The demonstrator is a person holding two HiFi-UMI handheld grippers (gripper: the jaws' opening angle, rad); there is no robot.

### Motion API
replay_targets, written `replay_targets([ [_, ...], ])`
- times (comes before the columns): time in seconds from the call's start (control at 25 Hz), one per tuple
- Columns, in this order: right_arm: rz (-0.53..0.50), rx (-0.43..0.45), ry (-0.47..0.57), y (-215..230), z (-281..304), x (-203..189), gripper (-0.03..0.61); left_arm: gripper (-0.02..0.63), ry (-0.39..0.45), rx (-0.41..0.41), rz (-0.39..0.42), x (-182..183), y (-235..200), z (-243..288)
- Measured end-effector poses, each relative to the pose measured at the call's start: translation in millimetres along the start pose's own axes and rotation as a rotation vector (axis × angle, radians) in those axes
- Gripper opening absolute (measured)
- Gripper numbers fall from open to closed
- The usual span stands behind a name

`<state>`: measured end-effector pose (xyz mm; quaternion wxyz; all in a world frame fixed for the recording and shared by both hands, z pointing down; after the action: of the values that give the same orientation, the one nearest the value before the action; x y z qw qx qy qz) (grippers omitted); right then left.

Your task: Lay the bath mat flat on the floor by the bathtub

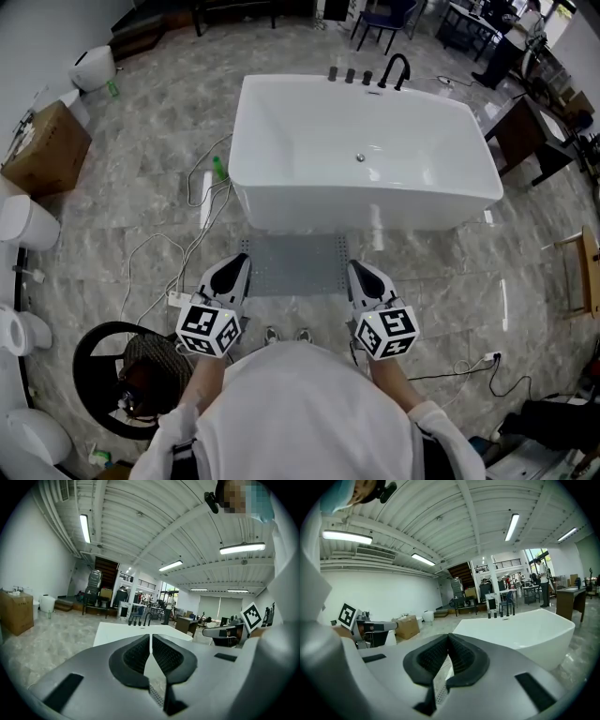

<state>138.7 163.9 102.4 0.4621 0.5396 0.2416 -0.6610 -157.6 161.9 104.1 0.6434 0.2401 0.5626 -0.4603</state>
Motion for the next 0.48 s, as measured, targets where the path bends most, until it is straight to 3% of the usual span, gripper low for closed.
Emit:
replay_targets([
  [0.48,0.015,0.016,-0.012,-4.6,6.9,-8.8,0.029,0.041,-0.033,0.012,-0.011,-4.8,-1.9,0.3],
])
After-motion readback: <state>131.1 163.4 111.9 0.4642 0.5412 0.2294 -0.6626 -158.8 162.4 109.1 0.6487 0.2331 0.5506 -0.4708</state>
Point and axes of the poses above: the fingertips, and each gripper's own axes: z forward along the fingers, y to its right, x out of its top, the point moved 9 cm from there along -z, backward along the fingers, and after that the axes turned 2 degrees about -y, right-handed, at the moved point
